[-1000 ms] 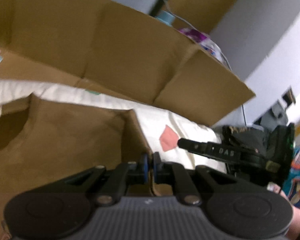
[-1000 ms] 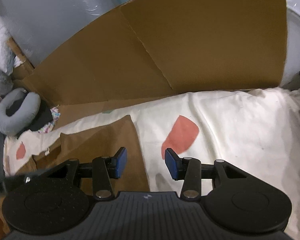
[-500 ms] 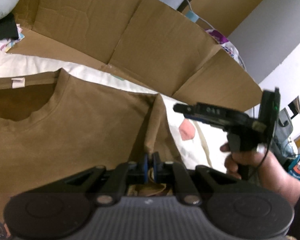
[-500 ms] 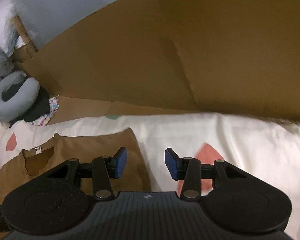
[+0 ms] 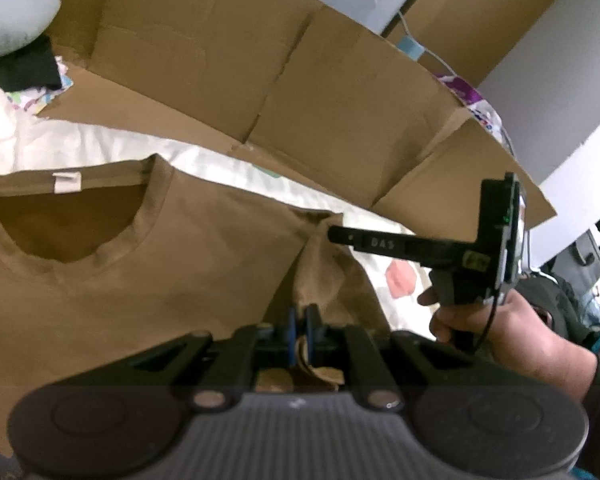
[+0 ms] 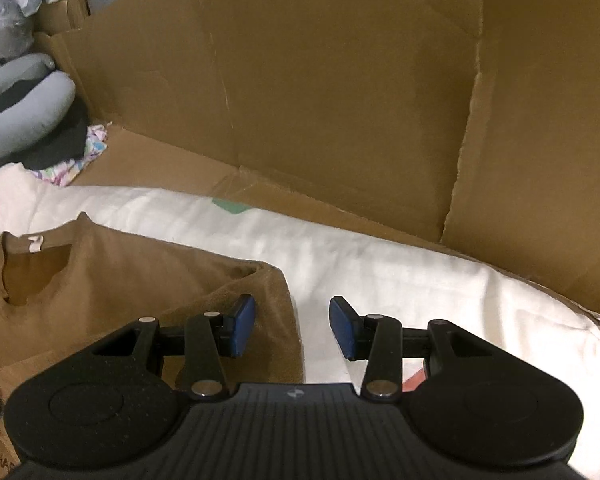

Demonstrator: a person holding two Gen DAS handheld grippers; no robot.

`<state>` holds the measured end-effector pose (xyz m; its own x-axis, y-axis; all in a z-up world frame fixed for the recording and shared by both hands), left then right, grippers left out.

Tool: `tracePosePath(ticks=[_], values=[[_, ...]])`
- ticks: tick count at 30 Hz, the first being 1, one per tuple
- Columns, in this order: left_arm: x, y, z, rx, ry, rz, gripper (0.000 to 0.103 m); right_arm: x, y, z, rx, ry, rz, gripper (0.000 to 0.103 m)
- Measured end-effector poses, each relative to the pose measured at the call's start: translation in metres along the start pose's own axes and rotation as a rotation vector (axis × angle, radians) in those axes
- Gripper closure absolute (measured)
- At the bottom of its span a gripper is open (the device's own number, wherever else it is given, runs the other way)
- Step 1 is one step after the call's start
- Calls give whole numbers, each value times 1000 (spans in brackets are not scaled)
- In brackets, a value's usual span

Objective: Fold clothes
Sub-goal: 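Hold the folded edge with the left gripper near the collar, then open the left gripper and lay the folded side on the shirt body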

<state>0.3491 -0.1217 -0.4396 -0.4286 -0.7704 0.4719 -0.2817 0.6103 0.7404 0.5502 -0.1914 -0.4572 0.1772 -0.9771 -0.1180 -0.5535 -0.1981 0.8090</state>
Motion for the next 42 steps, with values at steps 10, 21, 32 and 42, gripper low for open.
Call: tracePosePath(ticks=[10,21,32,42], values=[[-15,-9,-2,-8,20,-28,99,7,-13,-5,-26,0,43,56],[-49,-27,-3,-31,97,-77,100,3,-32,-12,-66,25,76,57],[-75,-35,5,-21,190,-47,94,6,-20,-17,-86,10,40,56],[-73,-32,0,16,135,-45,61,3,30,-1,-37,53,-50,55]])
Point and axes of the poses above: each gripper's, at about its wrist camera, not at the fingertips, and y roughly against the way its jaws point, x to its right, z to its underside, the point moved 9 cm from there along -y, roughly the way its jaws point, and after that the axes turned 5 degrees about -x, right-handed, at the moved point
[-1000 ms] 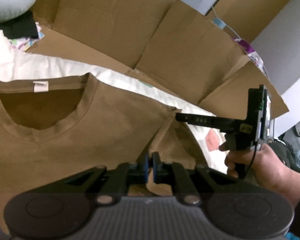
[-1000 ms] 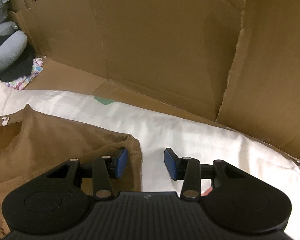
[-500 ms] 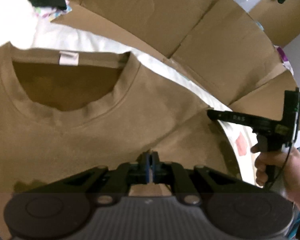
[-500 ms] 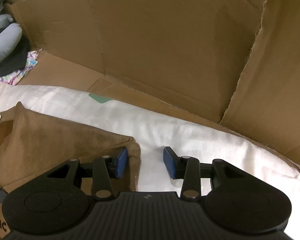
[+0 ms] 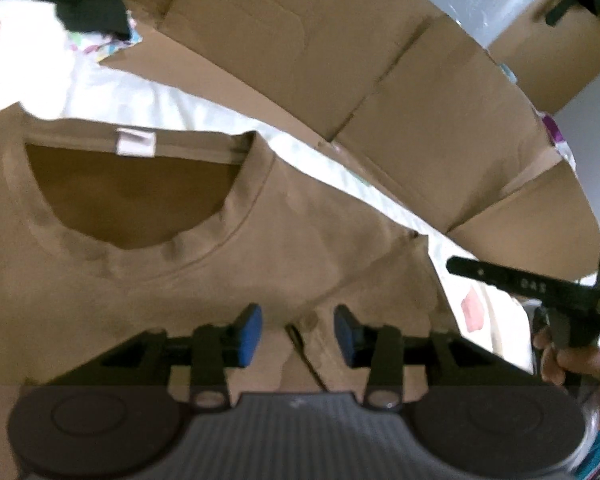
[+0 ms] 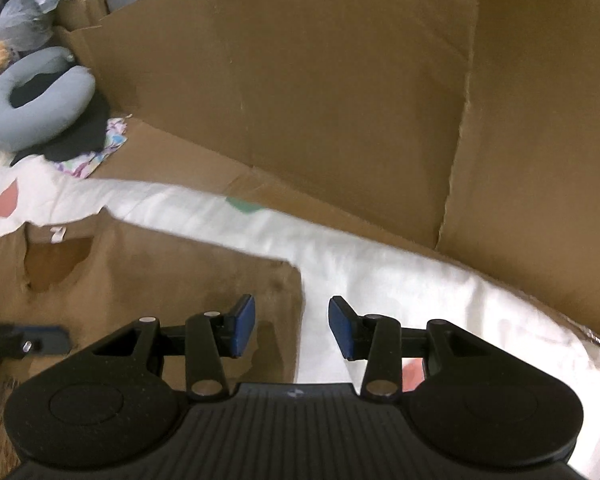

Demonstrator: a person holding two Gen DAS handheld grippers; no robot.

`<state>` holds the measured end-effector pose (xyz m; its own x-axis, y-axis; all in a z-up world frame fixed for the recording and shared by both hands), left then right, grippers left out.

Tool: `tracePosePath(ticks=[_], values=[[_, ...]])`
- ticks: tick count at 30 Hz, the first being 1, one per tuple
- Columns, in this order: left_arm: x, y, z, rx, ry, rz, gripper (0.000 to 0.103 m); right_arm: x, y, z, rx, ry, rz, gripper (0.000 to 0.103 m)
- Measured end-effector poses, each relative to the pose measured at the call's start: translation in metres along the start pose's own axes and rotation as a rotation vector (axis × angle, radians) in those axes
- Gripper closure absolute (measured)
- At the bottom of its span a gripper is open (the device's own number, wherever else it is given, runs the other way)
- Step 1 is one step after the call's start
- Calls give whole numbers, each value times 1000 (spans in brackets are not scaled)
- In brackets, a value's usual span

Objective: Fold clothes
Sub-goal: 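Open the left gripper and lay the folded side on the shirt body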

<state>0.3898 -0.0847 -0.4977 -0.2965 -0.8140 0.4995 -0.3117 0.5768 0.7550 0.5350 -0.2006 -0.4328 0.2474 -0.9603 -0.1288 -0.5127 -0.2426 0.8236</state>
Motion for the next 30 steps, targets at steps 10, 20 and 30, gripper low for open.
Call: tracePosePath(ticks=[10,20,30], values=[[3,-4,0,9,-41,-41,101,7,6,59,-40,-13,24,56],[-7,-5,-1,9,68,-67,95,13,32,98,-62,-99,-7,56],[21,20,40,-38,153,-13,74,28,82,130,3,-218,-11,56]])
Point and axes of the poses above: each gripper's, at about its wrist camera, not at the fingertips, and y roughly against the way its jaws point, x to its right, z to its underside, the point moved 9 cm from there along -y, roughly the way its jaws point, and after that the axes turned 5 degrees about -x, right-handed, at the moved point
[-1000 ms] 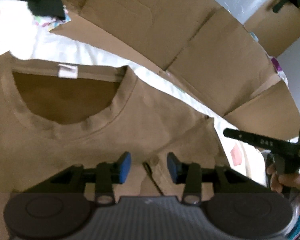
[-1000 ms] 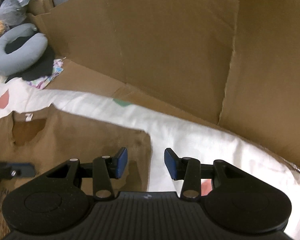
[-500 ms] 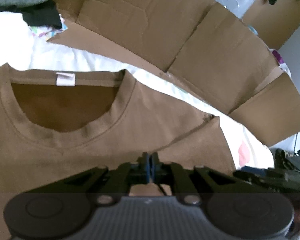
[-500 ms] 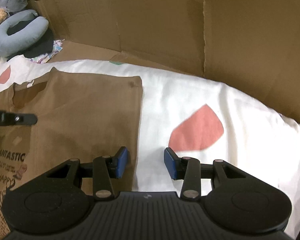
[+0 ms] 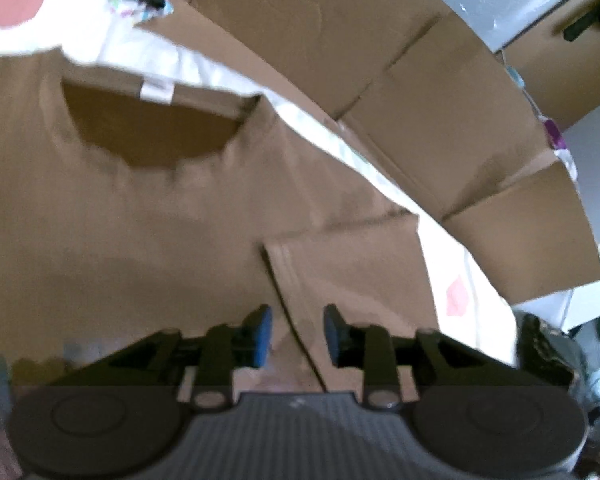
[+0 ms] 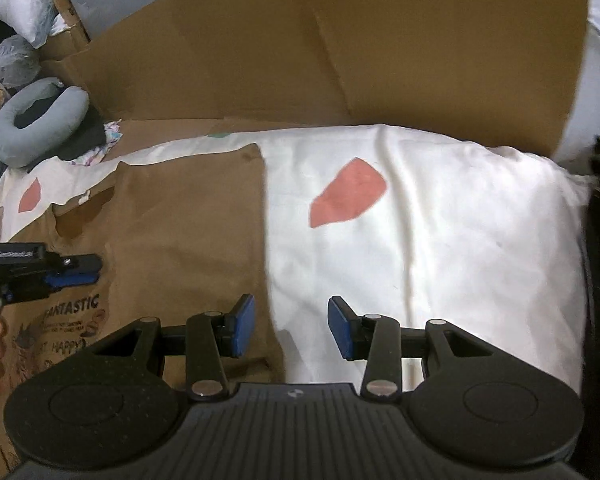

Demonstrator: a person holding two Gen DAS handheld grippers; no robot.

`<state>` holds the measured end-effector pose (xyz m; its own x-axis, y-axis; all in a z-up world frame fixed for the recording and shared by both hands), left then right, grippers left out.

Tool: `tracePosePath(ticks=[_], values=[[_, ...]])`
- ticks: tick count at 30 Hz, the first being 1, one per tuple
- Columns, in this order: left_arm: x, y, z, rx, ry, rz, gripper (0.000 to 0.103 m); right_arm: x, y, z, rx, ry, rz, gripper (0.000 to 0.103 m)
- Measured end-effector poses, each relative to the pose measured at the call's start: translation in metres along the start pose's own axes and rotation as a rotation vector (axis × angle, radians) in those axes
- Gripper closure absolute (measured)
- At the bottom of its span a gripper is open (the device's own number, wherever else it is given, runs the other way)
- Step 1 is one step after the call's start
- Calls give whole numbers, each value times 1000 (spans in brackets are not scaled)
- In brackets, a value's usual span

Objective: Fold clothes

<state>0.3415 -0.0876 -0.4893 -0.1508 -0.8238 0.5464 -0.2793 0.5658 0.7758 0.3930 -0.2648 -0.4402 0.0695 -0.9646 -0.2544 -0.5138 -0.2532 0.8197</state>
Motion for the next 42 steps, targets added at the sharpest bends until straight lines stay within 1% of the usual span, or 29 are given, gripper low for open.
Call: tracePosePath(ticks=[3,4,5,6,7,9,13,15,18,19,20,21,22,23,24,25,31,34,35,37,39,42], values=[[8,6,21,-39,30,19,71,1,1,12,-7,17,14,56],[10,7,27,-49,38,27,68,0,1,16,-10,24,19,56],[13,8,33,-58,44,35,61,-1,0,19,-15,35,23,57],[15,8,38,-72,41,47,56,-3,-2,23,-22,49,24,60],[18,8,44,-85,39,59,49,-5,-3,26,-29,60,23,64],[24,7,54,-116,32,80,49,-10,-7,31,-41,78,21,64],[28,-1,71,-166,53,96,50,-16,-11,36,-50,93,15,64],[29,-7,76,-182,55,91,52,-18,-13,37,-52,98,13,64],[38,-15,82,-212,64,143,58,-18,-16,39,-48,91,24,64],[41,-18,83,-226,64,158,65,-17,-18,39,-46,88,31,64],[42,-20,84,-236,60,154,70,-17,-19,39,-44,85,38,65],[43,-22,85,-242,53,141,79,-16,-21,39,-44,82,43,67],[44,-25,83,-245,46,134,94,-15,-21,40,-46,79,48,71],[42,-25,81,-241,40,123,98,-14,-22,40,-47,76,55,73],[41,-24,80,-237,34,113,98,-12,-23,40,-48,74,62,80],[39,-21,79,-233,31,106,98,-11,-23,39,-48,71,67,80],[35,-21,85,-252,-26,61,98,-7,-24,44,-43,59,95,81],[39,-19,89,-288,-41,67,98,-7,-21,42,-56,50,100,81],[43,-16,88,-291,-63,62,96,-7,-18,42,-61,46,98,81],[47,-5,82,-263,-105,49,93,-7,-10,40,-57,42,95,80],[50,5,74,-228,-136,38,92,-6,-1,36,-39,36,90,80],[52,14,54,-148,-171,25,92,-9,7,30,-12,20,71,81]])
Point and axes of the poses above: each gripper's, at about its wrist camera, not at the fingertips, and y roughly against the way its jaws point, x to its right, z to its underside, the point moved 9 cm from there along -y, roughly the way its jaws point, and after that the axes turned 5 degrees about -x, right-handed, at the moved point
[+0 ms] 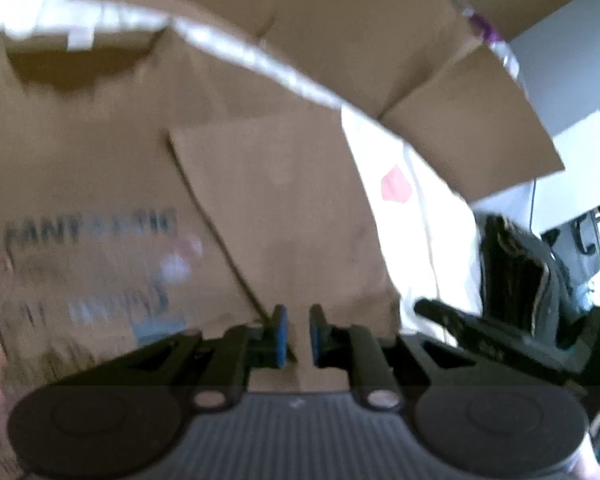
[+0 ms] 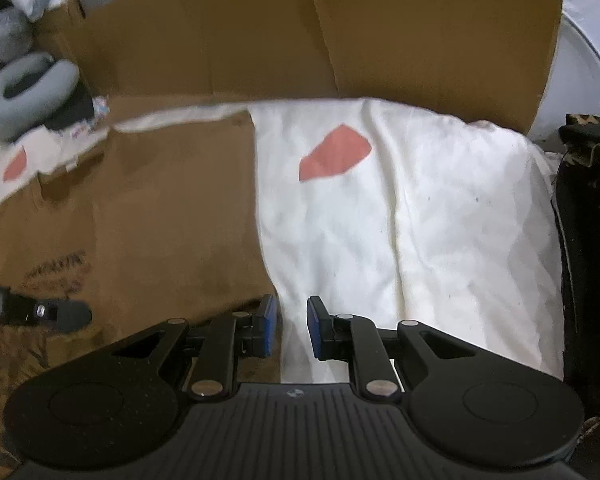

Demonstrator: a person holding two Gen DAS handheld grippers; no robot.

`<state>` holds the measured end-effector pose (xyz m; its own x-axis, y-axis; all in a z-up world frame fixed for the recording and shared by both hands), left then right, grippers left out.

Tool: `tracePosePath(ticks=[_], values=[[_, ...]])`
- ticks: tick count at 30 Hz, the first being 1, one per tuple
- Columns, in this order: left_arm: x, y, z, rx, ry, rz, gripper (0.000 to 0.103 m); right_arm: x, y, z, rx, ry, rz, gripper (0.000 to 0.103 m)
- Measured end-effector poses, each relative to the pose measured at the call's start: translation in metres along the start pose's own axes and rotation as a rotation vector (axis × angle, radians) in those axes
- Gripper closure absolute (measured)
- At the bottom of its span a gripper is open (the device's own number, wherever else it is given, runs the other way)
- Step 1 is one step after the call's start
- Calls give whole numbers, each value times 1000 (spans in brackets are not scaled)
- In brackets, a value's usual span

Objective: Fold clothes

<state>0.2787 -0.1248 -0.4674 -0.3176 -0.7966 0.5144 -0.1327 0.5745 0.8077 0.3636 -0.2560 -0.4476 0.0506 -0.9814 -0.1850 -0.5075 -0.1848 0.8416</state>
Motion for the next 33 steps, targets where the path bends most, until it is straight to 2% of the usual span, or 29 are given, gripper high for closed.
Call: tracePosePath(ticks=[2,4,6,13,18,24,28,31,33], values=[[-2,0,-12,28,-30,-23,92,-7,0,-5,14,13,-13,82],[0,-4,-21,43,-60,-46,92,-15,-3,-9,17,41,-16,89],[1,-10,-29,48,-104,-102,92,-24,-7,-12,13,67,-19,95],[7,-31,-47,56,-209,-166,89,-49,-23,-21,17,116,-43,96],[1,-49,-52,34,-320,-242,88,-44,-40,-11,-19,139,-8,94],[-19,-45,-66,17,-270,-254,90,-35,-38,1,-37,139,4,93],[-14,-25,-72,5,-249,-283,70,-39,-35,-3,-75,117,17,89],[-3,-5,-77,-9,-229,-273,67,-43,-26,-8,-106,108,17,82],[6,14,-81,-9,-214,-271,60,-46,-18,-12,-125,101,17,81]])
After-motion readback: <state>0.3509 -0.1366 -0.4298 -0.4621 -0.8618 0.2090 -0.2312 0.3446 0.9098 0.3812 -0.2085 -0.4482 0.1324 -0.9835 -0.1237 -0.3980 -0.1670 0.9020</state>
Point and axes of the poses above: each gripper's, at about its wrist camera, not at the fingertips, and y roughly against the way its jaws point, x to its right, z to its underside, the point moved 9 cm from there along -y, roughly the way its jaws point, and after that the axes turned 5 degrees about -x, right-handed, at the moved point
